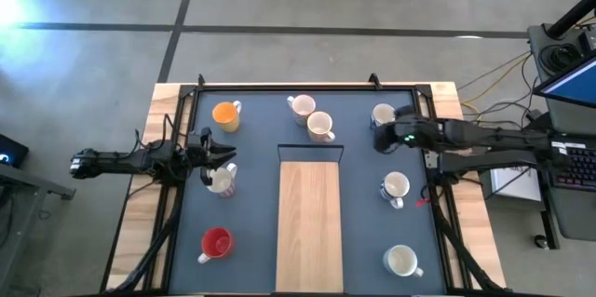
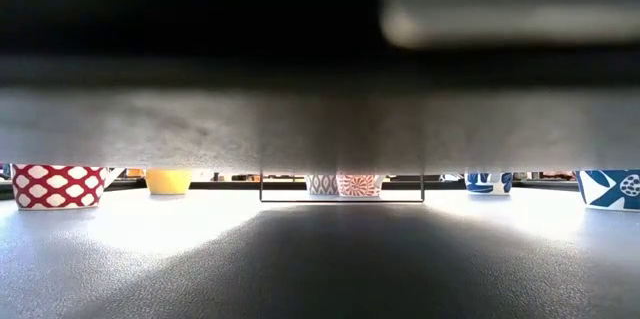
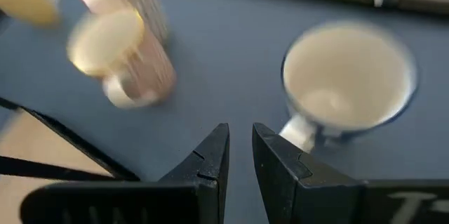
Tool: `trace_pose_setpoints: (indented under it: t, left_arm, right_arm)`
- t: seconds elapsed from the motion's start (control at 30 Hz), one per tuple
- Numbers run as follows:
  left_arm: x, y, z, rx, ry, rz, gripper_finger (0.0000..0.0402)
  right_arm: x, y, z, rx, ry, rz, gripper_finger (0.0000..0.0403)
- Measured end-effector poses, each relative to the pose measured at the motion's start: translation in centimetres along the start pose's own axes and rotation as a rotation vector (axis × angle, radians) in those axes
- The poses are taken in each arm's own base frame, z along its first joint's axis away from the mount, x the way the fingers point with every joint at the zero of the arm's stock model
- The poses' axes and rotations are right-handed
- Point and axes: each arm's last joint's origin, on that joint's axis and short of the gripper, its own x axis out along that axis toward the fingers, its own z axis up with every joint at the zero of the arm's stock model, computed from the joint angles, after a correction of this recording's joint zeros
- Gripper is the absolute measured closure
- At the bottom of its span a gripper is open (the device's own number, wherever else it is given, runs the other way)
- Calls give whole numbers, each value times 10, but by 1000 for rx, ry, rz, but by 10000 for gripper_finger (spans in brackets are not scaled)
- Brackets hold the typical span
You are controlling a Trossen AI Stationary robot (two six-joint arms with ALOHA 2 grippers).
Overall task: Place coffee mugs
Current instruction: Put the top right blue mug on the shelf
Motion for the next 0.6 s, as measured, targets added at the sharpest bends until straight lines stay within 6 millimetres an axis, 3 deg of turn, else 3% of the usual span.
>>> trace_pose_setpoints:
  t: [0.2,0.37,0.6]
  left_arm:
    - [0,0,0,0,1,0,330]
    - [0,0,0,0,1,0,330]
    - [0,0,0,0,0,0,330]
  right_arm:
    - [4,6,13,-18,69,30,349]
    - [-6,19,31,-108,40,55,348]
    - [-8,25,42,-194,113,-25,349]
